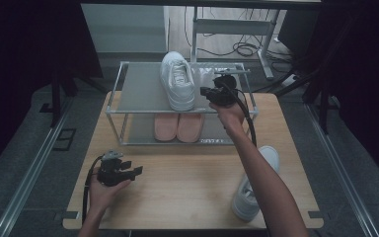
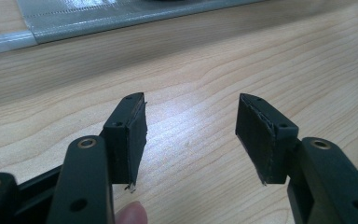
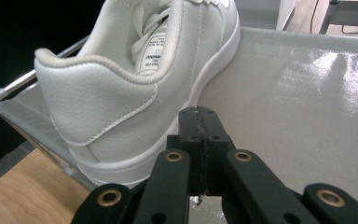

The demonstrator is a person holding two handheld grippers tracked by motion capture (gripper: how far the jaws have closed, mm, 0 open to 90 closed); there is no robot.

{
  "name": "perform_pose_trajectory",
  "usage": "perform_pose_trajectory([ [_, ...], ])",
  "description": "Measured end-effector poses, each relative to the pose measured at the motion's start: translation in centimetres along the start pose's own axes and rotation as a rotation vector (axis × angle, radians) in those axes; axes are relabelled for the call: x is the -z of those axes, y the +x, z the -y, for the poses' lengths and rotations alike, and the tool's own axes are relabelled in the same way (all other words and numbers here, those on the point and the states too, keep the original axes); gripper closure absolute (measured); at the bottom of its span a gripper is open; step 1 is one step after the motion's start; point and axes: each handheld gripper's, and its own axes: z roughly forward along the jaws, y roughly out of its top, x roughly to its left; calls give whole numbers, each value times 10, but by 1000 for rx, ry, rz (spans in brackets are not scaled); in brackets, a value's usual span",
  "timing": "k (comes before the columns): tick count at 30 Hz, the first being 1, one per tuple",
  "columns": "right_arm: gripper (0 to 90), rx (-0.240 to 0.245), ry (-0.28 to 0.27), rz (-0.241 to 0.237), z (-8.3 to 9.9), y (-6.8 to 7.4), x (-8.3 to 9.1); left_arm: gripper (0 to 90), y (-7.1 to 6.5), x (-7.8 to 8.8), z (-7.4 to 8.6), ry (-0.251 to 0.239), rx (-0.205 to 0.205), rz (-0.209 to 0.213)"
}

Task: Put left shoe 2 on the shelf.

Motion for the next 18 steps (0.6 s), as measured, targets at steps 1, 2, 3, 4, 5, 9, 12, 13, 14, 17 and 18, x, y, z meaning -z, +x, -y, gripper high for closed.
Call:
perform_pose_trajectory([
  [1,900,0,0,0,0,0,0,432,0,0,0,0,0,0],
  [2,900,0,3,-1,0,0,0,432,0,0,0,0,0,0],
  [3,900,3,7,-3,1,0,-1,432,0,0,0,1,1,-1],
  [4,900,4,9,-5,2,1,-2,432,0,0,0,1,1,-1],
  [5,900,6,11,-7,2,1,-3,432,0,-1,0,2,-2,1],
  [9,900,9,15,-15,3,4,-5,432,0,-1,0,4,-5,3],
  [12,900,13,22,-22,5,7,-7,432,0,0,0,2,-5,2],
  [13,900,14,23,-25,5,8,-8,432,0,0,0,2,-5,2],
  [14,900,14,24,-28,6,8,-8,432,0,0,0,2,-5,2],
  [17,900,8,20,-34,6,9,-10,431,0,0,0,3,-1,0],
  [18,900,3,20,-36,7,9,-11,432,0,-1,0,4,-3,0],
])
